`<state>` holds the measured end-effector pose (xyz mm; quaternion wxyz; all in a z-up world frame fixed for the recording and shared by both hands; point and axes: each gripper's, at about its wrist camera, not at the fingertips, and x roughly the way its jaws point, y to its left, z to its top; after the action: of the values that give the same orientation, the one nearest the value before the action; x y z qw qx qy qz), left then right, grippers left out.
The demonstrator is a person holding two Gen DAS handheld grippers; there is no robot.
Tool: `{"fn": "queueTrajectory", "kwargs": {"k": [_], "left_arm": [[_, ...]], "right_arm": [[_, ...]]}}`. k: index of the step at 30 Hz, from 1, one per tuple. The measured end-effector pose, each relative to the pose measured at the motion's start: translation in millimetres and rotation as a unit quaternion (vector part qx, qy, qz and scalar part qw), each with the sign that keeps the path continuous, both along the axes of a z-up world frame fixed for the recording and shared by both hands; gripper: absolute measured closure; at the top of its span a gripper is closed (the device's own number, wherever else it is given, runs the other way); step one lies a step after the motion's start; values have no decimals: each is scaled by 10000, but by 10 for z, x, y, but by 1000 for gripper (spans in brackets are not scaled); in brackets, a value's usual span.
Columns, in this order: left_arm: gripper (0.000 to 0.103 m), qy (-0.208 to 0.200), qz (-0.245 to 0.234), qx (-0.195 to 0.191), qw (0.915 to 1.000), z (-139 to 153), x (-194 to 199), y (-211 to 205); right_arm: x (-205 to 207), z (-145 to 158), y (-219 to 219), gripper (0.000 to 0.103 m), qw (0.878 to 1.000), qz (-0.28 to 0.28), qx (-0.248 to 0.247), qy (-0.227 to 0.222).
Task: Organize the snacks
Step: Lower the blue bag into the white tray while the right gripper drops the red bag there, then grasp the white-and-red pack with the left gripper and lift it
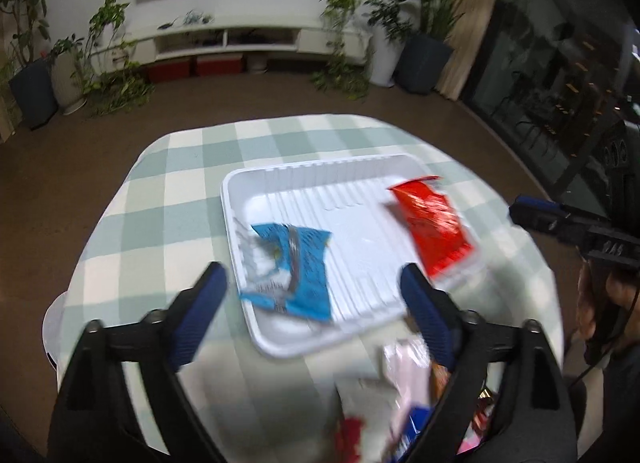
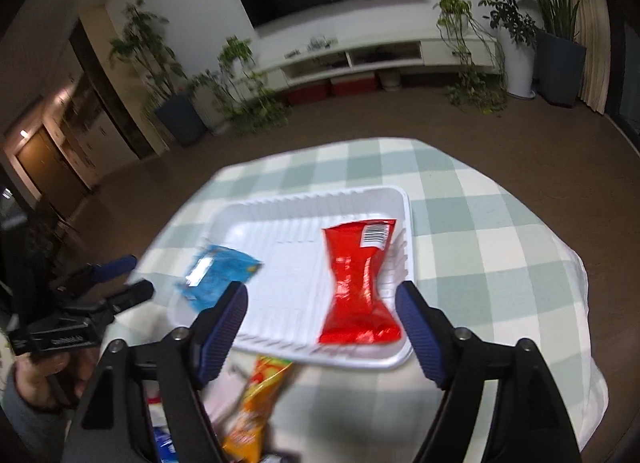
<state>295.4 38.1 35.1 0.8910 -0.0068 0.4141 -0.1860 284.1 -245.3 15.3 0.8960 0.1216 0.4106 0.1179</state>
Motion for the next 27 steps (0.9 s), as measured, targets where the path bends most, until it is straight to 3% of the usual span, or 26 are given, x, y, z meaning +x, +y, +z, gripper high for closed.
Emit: {"fn": "queueTrajectory", "kwargs": {"k": [4, 7, 8, 10, 12, 15, 19, 24, 27], "left_arm": [[0, -378, 60, -65, 9992, 111, -593, 170], [0, -283, 164, 138, 9994, 74, -975, 289], [0, -179, 271, 296, 9990, 29, -1090, 327], [0, -366, 540, 350, 9973, -22, -1364, 447], [0, -387, 480, 425, 9972, -98, -1553, 486], [0, -113, 79, 632, 9979, -283, -1662, 432], [1, -88, -395, 995, 9942, -355, -1687, 252], [25, 163, -1022, 1385, 9849, -440, -1454, -39], [31, 326, -1351, 1684, 9759, -558, -1366, -176]], "right_arm": [[-595, 226, -78, 12, 9979, 3, 488, -436], [-1065, 242, -108, 7, 9943, 10, 878, -603], [-1203, 214, -113, 7, 9935, 5, 975, -585], [-1476, 90, -89, 7, 9940, 9, 1026, -377], [-1734, -38, -34, 10, 9951, -23, 950, -278], [-2088, -242, 69, 14, 9947, 8, 1000, -217], [-2436, -490, 200, 17, 9955, 4, 950, -65], [-2565, -557, 312, 23, 9964, 163, 830, -39], [-2578, -541, 330, 23, 9962, 185, 846, -98]]}}
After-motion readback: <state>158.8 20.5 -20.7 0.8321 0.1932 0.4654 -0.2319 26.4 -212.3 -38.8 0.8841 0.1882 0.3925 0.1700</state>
